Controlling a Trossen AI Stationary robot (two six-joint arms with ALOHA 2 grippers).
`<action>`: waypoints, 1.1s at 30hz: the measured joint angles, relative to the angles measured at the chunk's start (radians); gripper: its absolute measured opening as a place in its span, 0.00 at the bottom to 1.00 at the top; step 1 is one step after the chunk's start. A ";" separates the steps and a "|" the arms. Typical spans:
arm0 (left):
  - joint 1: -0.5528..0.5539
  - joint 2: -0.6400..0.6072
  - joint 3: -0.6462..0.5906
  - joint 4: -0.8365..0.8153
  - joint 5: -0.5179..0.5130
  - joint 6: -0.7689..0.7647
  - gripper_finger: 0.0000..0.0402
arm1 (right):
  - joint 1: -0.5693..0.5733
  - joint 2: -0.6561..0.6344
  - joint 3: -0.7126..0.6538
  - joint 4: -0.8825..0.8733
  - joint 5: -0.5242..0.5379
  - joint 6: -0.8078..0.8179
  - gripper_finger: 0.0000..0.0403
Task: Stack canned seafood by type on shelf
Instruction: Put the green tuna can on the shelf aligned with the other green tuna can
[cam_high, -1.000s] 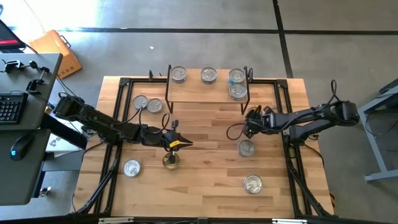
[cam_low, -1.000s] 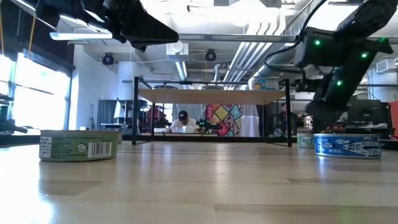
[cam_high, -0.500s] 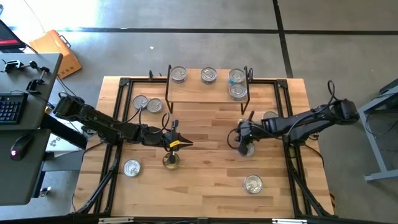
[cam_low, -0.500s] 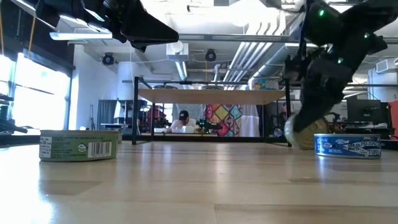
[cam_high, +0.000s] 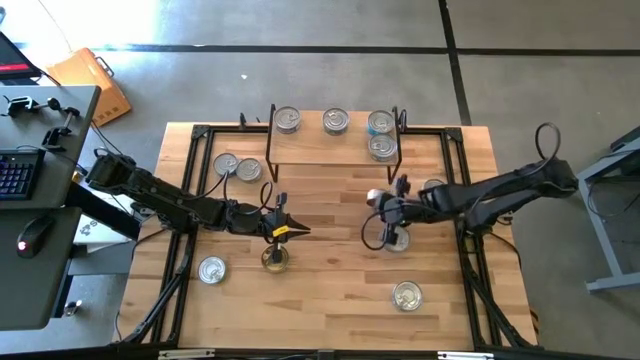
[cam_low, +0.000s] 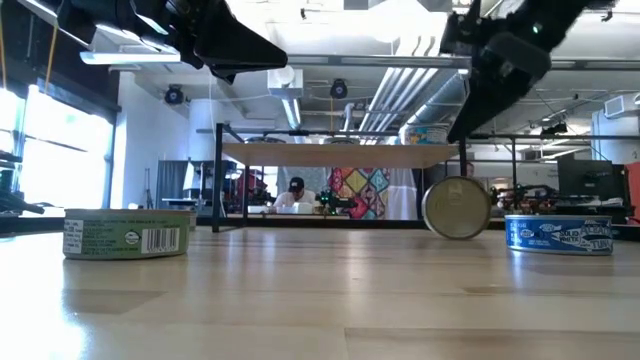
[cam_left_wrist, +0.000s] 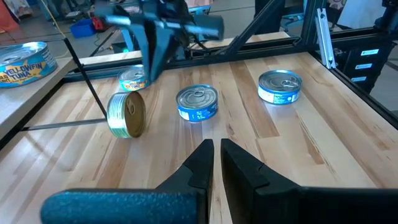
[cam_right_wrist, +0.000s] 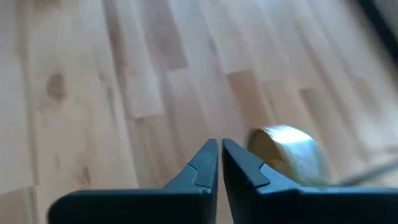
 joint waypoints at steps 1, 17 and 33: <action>0.000 0.000 0.000 0.000 0.000 0.000 0.05 | -0.007 0.000 0.029 -0.050 0.001 -0.006 0.07; -0.007 0.000 0.000 -0.002 0.004 -0.019 0.05 | -0.188 0.000 -0.092 -0.121 -0.113 -0.131 0.61; -0.007 0.000 0.000 0.000 0.004 -0.020 0.05 | -0.188 0.000 -0.285 0.343 -0.153 -0.163 0.61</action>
